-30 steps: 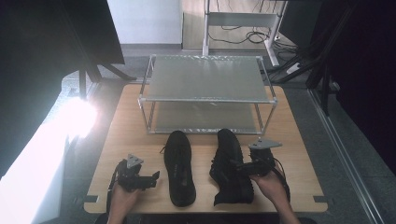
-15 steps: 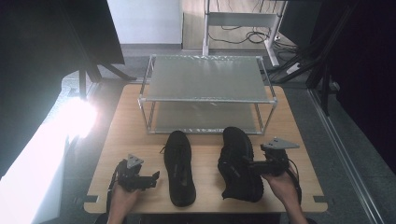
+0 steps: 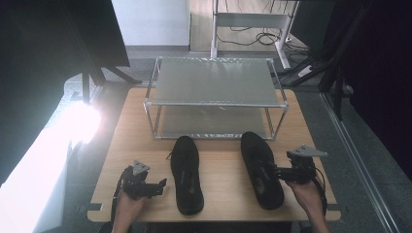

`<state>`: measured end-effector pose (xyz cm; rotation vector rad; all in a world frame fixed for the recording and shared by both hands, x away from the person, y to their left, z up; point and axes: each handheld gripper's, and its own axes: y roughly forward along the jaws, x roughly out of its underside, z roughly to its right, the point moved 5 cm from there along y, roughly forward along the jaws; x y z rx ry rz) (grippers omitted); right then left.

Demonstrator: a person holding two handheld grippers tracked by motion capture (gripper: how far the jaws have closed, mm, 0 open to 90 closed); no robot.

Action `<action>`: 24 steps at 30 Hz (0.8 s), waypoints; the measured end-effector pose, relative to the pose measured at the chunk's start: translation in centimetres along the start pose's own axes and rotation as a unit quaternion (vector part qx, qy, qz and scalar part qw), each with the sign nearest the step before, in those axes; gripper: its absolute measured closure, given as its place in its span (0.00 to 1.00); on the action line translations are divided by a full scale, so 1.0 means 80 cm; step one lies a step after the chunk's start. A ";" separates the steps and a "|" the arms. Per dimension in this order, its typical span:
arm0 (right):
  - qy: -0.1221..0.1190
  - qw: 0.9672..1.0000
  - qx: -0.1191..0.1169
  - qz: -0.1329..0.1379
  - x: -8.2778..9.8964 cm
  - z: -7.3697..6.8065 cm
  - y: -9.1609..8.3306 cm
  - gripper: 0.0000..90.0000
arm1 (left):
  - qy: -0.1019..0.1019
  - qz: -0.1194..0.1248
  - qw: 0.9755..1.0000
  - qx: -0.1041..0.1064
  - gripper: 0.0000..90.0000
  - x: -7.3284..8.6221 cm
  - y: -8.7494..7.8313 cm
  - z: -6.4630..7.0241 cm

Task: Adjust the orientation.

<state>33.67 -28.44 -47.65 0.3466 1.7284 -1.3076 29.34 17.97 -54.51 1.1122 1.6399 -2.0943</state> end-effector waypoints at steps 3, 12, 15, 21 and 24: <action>0.008 1.000 0.003 -0.015 0.011 0.011 0.005 0.16 | 0.000 0.000 1.000 0.001 0.00 0.000 -0.001 0.000; 0.042 0.999 0.003 -0.013 0.022 0.033 0.001 0.16 | -0.009 -0.002 1.000 0.005 0.00 -0.001 -0.001 0.001; 0.050 0.999 -0.002 -0.009 0.024 0.037 -0.002 0.15 | -0.012 -0.001 1.000 0.007 0.00 -0.001 -0.002 0.001; 0.057 0.998 -0.010 -0.007 0.026 0.040 -0.008 0.15 | -0.021 0.003 1.000 0.008 0.00 -0.004 -0.005 0.003; 0.056 0.998 -0.014 -0.006 0.027 0.039 -0.011 0.13 | -0.019 0.005 1.000 0.005 0.00 -0.006 -0.006 0.004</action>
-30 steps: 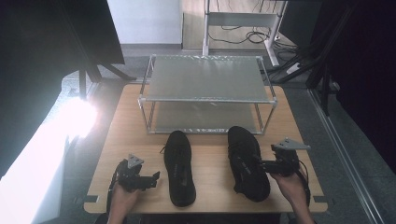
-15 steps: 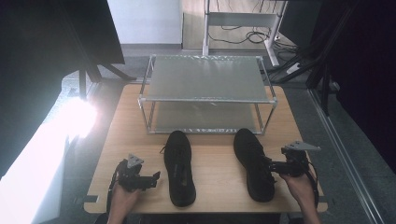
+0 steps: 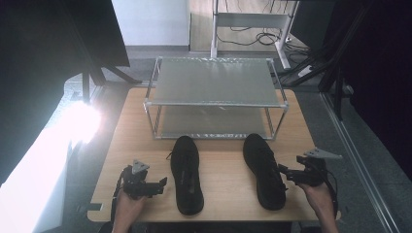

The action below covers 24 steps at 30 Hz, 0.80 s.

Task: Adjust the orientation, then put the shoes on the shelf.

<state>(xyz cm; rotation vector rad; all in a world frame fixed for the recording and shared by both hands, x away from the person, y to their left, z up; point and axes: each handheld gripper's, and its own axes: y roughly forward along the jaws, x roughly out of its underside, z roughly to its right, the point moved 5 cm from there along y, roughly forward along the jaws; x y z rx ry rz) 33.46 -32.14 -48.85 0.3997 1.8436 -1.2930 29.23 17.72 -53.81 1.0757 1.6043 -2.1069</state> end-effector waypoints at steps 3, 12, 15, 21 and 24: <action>0.000 1.000 -0.001 0.004 -0.001 0.000 -0.002 0.12 | 0.000 0.001 1.000 0.000 0.00 -0.001 -0.001 0.001; 0.003 0.999 -0.025 0.030 -0.005 -0.010 -0.015 0.11 | -0.001 0.020 1.000 -0.004 0.00 -0.012 -0.013 0.011; 0.010 0.998 -0.036 0.040 -0.004 -0.013 -0.015 0.11 | 0.000 0.039 0.999 0.005 0.00 -0.022 -0.022 0.022; 0.013 0.997 -0.058 0.044 0.004 -0.021 -0.013 0.11 | 0.002 0.063 0.998 0.021 0.00 -0.036 -0.028 0.042; 0.023 0.996 -0.084 0.033 0.012 -0.028 -0.004 0.11 | 0.005 0.065 0.997 0.040 0.00 -0.044 -0.019 0.063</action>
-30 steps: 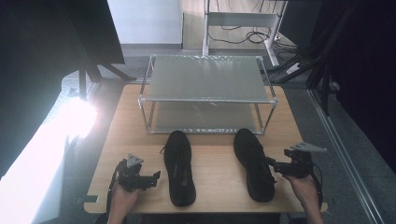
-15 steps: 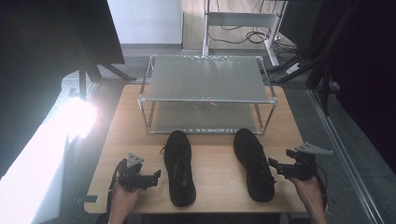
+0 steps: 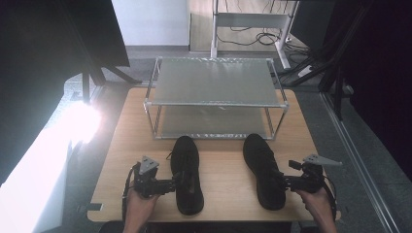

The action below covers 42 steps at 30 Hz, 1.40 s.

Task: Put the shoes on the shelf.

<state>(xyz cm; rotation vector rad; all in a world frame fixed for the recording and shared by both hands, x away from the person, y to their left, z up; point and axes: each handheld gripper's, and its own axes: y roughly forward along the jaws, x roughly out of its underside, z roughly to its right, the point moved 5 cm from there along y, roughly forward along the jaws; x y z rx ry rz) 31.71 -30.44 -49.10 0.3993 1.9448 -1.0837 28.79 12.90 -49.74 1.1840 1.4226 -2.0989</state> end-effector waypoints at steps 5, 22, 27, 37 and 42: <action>0.023 1.000 -0.018 -0.009 0.003 0.001 0.016 0.10 | 0.001 -0.006 1.000 0.016 0.00 -0.004 0.020 0.018; -0.015 0.998 0.036 -0.047 0.008 0.004 0.061 0.32 | -0.020 -0.042 0.999 0.016 0.00 0.006 0.066 0.018; -0.026 0.996 0.070 -0.048 0.007 0.008 0.062 0.50 | -0.013 -0.048 0.999 -0.003 0.09 0.005 0.065 0.020; -0.016 0.995 0.091 -0.023 0.003 0.012 0.054 0.74 | -0.005 -0.044 0.999 -0.027 0.60 0.005 0.045 0.009; 0.027 0.997 0.071 -0.005 0.004 0.019 0.048 0.76 | 0.001 -0.040 0.999 -0.028 0.75 0.004 0.040 0.006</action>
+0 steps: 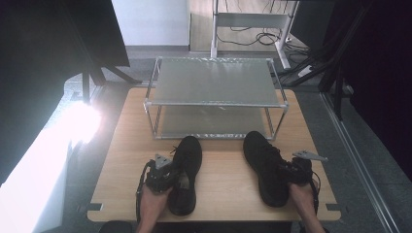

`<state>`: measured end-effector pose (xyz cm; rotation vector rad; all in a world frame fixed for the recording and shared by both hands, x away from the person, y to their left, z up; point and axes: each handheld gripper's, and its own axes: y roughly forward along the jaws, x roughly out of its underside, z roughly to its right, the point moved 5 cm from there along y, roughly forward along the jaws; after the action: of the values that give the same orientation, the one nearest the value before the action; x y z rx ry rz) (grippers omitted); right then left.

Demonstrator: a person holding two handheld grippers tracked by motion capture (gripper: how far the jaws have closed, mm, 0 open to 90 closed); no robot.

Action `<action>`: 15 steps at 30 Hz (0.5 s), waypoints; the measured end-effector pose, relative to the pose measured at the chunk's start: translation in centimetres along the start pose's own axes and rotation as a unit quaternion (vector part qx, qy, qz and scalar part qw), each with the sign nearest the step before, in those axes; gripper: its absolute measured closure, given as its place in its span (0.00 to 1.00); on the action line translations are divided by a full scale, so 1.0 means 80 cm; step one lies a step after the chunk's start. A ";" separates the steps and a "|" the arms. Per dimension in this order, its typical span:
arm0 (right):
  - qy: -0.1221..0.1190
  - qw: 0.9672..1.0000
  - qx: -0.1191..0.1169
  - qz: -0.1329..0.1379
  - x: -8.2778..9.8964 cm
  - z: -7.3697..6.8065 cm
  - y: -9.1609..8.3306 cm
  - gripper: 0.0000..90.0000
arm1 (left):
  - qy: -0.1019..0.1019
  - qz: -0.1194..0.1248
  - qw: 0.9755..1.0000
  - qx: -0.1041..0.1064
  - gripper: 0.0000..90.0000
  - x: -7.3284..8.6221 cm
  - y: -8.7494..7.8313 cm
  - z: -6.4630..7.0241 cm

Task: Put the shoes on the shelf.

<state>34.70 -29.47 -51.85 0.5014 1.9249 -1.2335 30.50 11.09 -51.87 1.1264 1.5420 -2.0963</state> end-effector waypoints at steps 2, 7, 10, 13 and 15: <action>0.010 1.000 -0.005 0.005 0.000 0.002 -0.001 0.77 | 0.001 0.001 1.000 0.001 0.77 0.000 -0.001 -0.001; 0.041 0.999 -0.024 0.020 0.001 0.006 -0.003 0.79 | -0.016 0.019 0.999 0.021 0.85 0.002 -0.005 -0.012; 0.059 0.997 -0.030 0.027 0.001 0.009 -0.004 0.80 | -0.038 0.027 0.998 0.030 0.88 0.003 -0.007 -0.021; 0.071 0.996 -0.035 0.028 0.002 0.012 -0.005 0.80 | -0.047 0.030 0.998 0.031 0.89 0.003 -0.008 -0.025; 0.077 0.996 -0.037 0.029 0.002 0.013 -0.006 0.80 | -0.049 0.031 0.998 0.036 0.90 0.003 -0.007 -0.026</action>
<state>34.74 -30.62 -51.94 0.6248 2.0622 -1.1091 30.84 13.27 -51.90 1.0643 1.3797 -2.1486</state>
